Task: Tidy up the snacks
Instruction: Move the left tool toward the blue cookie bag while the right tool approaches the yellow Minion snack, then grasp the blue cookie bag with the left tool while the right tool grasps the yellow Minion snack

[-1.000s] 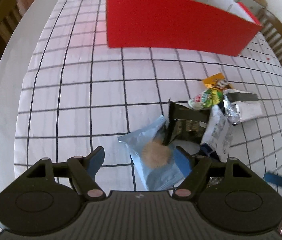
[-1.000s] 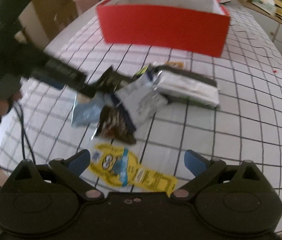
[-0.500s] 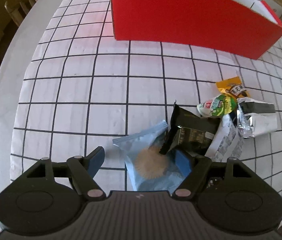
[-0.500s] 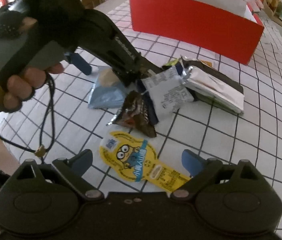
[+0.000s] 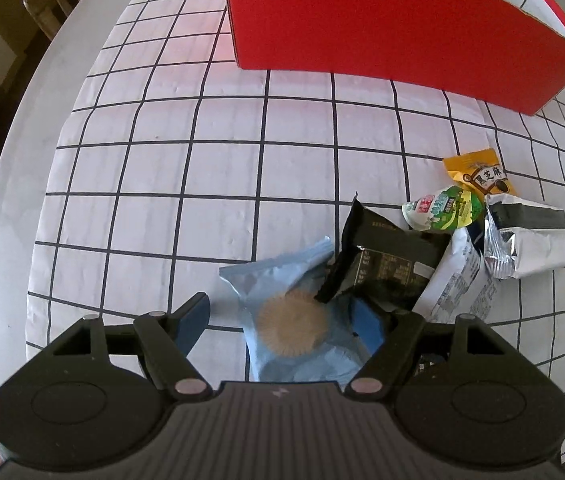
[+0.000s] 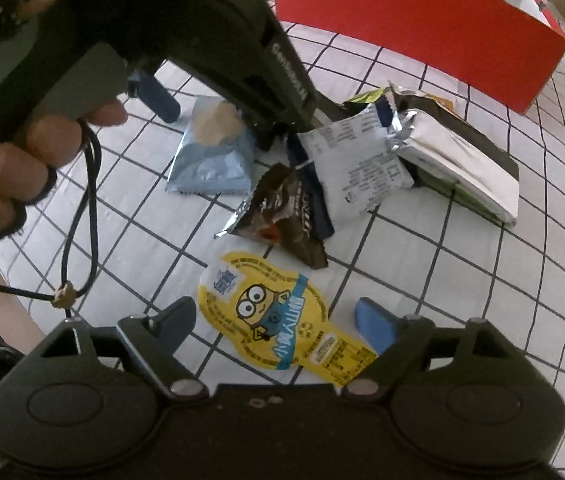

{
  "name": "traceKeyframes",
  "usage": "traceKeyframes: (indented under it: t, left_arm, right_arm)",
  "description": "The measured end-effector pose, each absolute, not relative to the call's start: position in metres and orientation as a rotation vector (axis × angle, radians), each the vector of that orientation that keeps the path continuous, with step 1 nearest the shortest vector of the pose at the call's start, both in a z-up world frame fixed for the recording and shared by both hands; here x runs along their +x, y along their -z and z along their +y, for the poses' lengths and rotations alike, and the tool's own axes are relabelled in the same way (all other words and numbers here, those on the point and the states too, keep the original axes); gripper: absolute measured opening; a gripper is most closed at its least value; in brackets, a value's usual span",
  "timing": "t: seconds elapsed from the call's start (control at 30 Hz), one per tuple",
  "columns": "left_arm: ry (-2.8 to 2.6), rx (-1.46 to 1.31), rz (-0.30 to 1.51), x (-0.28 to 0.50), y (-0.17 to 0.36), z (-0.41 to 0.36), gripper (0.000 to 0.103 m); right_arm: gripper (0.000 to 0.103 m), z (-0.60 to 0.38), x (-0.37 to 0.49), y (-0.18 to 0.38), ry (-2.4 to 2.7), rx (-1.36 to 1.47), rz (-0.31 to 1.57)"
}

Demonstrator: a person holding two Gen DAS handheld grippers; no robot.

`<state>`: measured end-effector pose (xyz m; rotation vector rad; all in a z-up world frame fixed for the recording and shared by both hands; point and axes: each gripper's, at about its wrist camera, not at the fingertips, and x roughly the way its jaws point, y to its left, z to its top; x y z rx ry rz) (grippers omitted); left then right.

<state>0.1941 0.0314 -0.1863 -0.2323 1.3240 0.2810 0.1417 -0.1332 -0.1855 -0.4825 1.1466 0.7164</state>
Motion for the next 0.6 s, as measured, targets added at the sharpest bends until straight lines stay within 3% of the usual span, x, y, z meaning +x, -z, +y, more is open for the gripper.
traceKeyframes:
  t: [0.13,0.27,0.6]
  left_arm:
    - [-0.288,-0.238,1.317,0.193,0.185,0.034,0.067]
    - [-0.302,-0.244,1.305,0.191,0.181,0.038,0.047]
    - [-0.243,-0.331,1.291,0.184,0.178,0.058,0.046]
  right_arm:
    - [0.081,-0.129,0.134,0.187,-0.691,-0.532,1.13]
    - [0.066,-0.128,0.129,0.182,-0.691,-0.53,1.119]
    - [0.066,-0.144,0.126,0.175,-0.67,-0.442,1.128]
